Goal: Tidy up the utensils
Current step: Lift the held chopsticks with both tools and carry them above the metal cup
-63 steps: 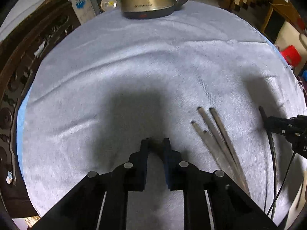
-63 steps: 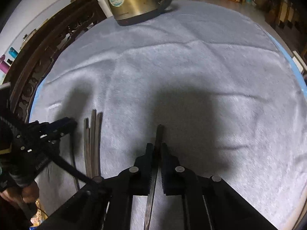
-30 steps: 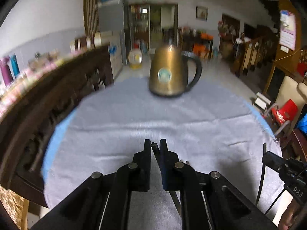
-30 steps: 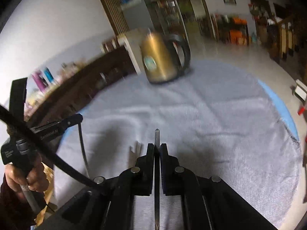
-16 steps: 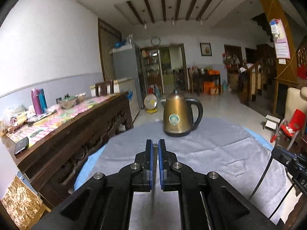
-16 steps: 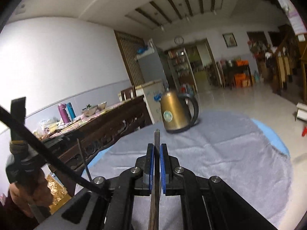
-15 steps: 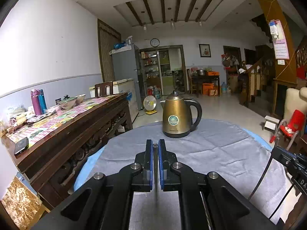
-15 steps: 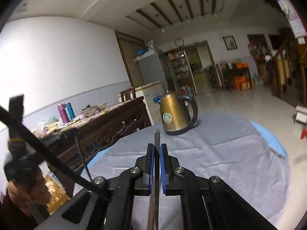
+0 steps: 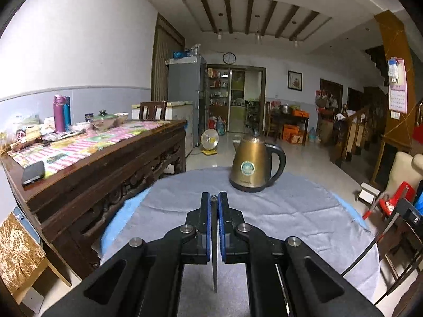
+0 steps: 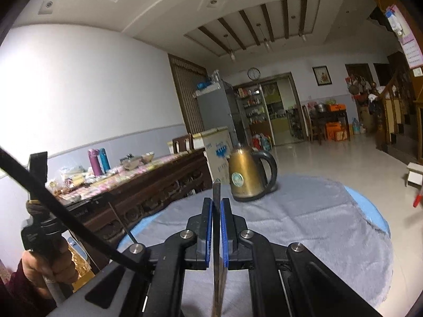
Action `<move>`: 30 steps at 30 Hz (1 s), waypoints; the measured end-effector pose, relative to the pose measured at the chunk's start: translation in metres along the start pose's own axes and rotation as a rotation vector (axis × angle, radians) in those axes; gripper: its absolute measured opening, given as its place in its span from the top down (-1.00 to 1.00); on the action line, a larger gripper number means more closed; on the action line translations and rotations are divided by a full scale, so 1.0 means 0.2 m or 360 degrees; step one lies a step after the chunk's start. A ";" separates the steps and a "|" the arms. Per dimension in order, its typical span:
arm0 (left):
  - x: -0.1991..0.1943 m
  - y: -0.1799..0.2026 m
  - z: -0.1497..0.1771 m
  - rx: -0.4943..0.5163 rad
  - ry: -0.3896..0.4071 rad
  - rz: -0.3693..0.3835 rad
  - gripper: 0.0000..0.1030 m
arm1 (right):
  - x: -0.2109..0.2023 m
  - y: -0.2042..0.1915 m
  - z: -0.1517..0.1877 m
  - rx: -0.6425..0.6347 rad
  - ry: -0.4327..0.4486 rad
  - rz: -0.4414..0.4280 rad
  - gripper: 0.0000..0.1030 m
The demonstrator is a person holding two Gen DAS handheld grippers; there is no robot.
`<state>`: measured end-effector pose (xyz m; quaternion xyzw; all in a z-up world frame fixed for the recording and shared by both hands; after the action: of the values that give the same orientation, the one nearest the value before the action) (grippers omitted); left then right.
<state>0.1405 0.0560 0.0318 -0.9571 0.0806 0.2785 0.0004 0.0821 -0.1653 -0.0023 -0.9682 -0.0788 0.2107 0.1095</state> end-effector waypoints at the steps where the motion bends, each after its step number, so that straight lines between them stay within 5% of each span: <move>1: -0.03 -0.01 -0.01 -0.0004 0.0010 0.0007 0.90 | -0.03 -0.02 -0.02 -0.0008 0.0025 -0.0007 0.87; 21: -0.67 0.13 -0.12 -0.0006 0.0312 0.0293 0.89 | -0.34 -0.33 -0.15 -0.0109 0.0242 -0.0183 0.87; 30: -0.67 0.23 -0.03 0.0028 0.0261 0.0394 0.89 | -0.33 -0.34 -0.08 -0.0110 0.0202 -0.0148 0.87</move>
<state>0.0247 0.0311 0.1112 -0.9593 0.2003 0.1966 -0.0322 0.0217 -0.1156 0.0540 -0.9781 -0.1238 0.1408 0.0905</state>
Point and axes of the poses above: each gripper's, at about its wrist camera, not at the fingertips, and x roughly the way its jaws point, y to its right, z to its underside, the point moved 9 cm from there along x, roughly the way its jaws point, and after that the axes turned 13 degrees about -y, right-handed, at the moved point
